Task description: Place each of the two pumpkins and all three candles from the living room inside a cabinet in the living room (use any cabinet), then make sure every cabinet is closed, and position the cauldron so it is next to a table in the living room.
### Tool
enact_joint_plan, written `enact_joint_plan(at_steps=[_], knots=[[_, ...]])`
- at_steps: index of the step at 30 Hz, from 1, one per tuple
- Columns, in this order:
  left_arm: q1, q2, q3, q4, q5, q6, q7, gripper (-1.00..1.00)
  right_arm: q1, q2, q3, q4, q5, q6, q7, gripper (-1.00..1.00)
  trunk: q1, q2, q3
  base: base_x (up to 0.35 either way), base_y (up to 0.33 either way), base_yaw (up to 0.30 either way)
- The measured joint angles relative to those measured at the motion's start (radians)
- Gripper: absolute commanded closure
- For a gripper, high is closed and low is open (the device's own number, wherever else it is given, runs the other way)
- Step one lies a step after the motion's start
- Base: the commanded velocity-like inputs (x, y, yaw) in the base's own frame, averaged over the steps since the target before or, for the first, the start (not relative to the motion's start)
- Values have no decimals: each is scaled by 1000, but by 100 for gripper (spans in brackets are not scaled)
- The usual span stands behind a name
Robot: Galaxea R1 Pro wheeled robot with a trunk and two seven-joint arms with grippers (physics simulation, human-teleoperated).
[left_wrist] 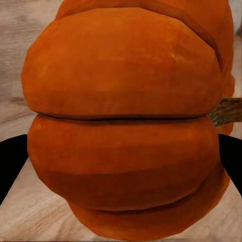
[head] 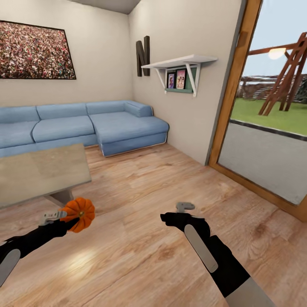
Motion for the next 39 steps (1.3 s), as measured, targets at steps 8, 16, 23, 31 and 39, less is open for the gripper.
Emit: enact_joint_plan(at_steps=[8,16,23,31,39], knots=[[-1,0,-1,0,4,8,1,100,0,0,-1,-1,0,-1,0,-100,-4,2,31,0,0,78],[0,0,-2,1,4,8,0,100,0,0,0,0,1,-1,0,-100,-7,4,63,0,0,181],[0,0,0,-1,3,8,-1,100,0,2,0,0,0,-1,0,-100,-8,4,70,0,0,277],[0,0,0,-1,3,8,-1,100,0,11,1,31,2,-1,0,-100,-7,4,73,-46,19,280],[0,0,0,-1,1,8,-1,100,0,17,4,34,3,-1,0,-100,-8,4,74,-113,63,286]])
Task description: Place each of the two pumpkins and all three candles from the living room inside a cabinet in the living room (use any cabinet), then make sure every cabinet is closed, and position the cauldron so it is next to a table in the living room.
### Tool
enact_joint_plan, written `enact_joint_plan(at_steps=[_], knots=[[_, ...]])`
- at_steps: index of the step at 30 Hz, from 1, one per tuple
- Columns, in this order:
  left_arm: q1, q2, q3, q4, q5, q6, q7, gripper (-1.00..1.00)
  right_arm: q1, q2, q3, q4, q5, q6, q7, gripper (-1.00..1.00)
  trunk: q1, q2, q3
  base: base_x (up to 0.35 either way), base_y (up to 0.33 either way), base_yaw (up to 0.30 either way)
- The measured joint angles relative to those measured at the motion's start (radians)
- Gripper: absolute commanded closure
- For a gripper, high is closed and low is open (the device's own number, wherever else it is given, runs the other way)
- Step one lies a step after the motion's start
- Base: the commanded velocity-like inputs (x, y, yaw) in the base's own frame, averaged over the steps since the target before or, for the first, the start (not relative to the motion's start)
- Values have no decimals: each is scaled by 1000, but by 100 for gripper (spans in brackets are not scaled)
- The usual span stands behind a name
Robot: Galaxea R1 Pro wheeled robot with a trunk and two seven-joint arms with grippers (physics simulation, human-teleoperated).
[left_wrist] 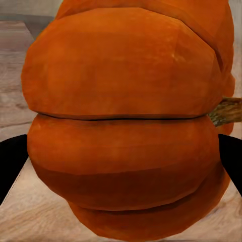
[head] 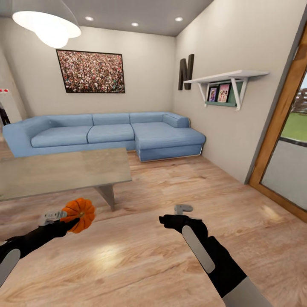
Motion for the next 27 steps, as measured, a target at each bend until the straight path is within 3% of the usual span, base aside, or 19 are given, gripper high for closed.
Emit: enact_joint_plan(at_steps=[27], knots=[[0,0,-1,0,1,-1,0,100,0,1,0,1,12,0,0,-100,0,0,0,-1,9,290]])
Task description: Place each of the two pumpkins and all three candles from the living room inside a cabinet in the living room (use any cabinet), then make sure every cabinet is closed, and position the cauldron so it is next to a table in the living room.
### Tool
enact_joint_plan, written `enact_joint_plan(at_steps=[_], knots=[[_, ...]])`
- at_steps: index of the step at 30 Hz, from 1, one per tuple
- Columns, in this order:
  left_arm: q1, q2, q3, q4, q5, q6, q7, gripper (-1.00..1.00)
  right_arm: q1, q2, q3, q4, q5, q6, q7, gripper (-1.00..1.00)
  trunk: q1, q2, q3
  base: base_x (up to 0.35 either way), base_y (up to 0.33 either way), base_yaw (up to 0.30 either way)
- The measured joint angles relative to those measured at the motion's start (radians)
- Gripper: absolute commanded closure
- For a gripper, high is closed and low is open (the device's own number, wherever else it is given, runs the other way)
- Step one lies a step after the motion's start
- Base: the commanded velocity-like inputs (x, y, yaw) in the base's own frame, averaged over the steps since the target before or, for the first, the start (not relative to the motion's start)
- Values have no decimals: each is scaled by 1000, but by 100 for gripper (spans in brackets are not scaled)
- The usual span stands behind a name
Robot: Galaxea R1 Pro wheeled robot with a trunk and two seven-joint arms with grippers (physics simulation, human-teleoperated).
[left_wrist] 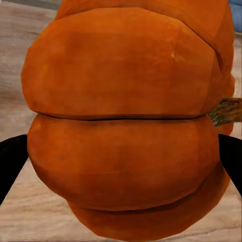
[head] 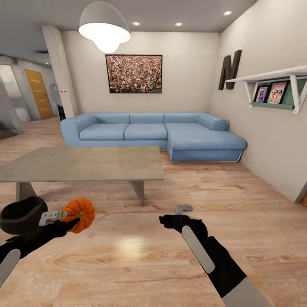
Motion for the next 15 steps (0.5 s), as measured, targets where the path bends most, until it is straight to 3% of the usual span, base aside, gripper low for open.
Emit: enact_joint_plan(at_steps=[15], knots=[[0,0,0,1,-1,1,0,100,0,0,1,-1,0,0,0,-100,0,0,0,0,286,290]])
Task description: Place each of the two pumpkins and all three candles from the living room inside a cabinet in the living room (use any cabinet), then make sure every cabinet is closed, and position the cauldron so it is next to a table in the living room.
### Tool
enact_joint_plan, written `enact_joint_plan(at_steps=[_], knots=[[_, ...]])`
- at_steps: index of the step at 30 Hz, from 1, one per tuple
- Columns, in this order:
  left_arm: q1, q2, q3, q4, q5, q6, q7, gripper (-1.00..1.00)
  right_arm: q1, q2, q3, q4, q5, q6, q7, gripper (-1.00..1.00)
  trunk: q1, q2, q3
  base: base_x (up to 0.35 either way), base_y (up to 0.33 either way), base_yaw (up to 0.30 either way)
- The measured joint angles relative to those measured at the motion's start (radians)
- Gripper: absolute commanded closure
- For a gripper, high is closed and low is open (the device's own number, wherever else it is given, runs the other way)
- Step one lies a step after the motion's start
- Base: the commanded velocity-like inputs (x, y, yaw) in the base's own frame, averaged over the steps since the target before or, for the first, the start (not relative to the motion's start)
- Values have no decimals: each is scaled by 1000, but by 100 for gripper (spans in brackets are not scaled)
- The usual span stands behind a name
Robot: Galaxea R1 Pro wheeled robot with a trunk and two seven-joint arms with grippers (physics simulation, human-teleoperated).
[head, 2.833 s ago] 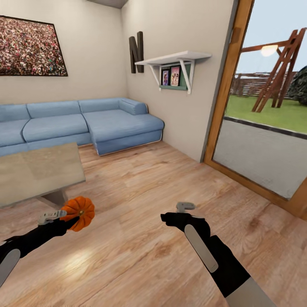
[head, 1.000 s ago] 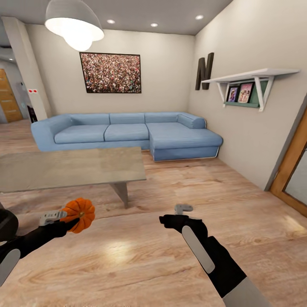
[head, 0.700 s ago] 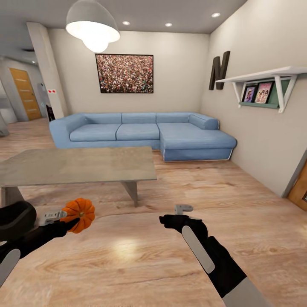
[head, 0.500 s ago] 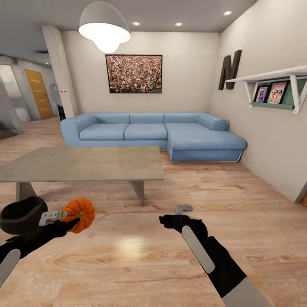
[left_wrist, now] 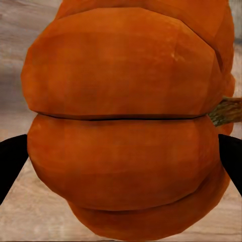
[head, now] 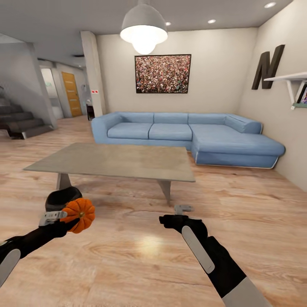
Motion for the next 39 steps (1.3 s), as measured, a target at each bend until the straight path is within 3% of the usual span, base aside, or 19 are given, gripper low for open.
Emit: enact_joint_plan(at_steps=[15,39], knots=[[0,0,1,0,-1,-1,0,100,0,1,0,0,1,0,0,-100,0,0,0,63,288,290],[0,-1,2,0,0,-1,-1,100,0,2,0,1,1,0,0,-100,0,0,0,7,11,291]])
